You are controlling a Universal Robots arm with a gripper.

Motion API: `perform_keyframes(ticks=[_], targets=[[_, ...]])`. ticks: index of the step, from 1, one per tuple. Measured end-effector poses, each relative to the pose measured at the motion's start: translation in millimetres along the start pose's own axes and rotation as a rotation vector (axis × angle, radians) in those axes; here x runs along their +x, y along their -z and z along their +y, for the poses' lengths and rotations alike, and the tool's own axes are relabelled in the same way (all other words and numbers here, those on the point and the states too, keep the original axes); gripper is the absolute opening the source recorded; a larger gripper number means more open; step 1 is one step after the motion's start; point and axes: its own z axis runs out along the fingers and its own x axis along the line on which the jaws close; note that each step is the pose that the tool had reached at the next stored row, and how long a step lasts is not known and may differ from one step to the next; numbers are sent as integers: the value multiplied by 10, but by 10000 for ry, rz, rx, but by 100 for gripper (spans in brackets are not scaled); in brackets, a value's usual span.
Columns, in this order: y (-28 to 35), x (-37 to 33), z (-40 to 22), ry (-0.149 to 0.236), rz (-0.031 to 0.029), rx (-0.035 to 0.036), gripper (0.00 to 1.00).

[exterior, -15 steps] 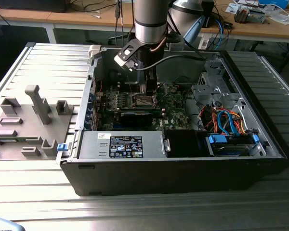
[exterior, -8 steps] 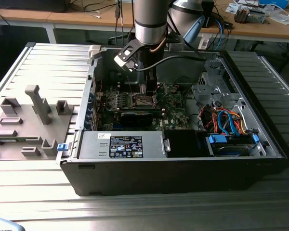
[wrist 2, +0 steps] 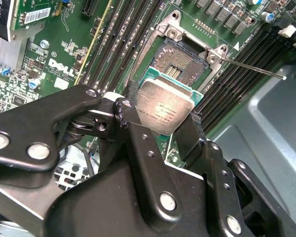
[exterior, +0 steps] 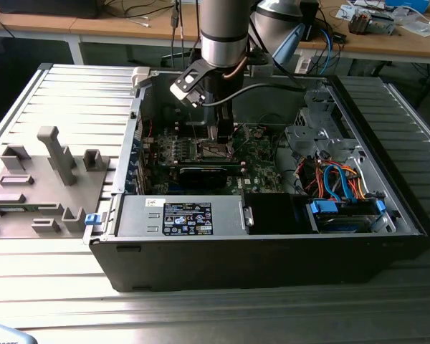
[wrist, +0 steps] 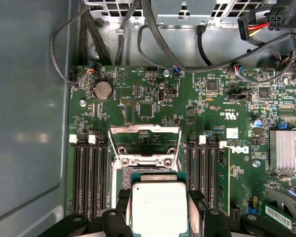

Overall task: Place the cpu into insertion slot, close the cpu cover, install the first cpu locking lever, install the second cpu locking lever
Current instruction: 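Place the cpu into insertion slot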

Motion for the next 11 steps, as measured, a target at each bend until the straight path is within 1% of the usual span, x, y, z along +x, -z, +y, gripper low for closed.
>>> perform_keyframes(ticks=[11], targets=[[-18,0,-1,0,-1,0,55]])
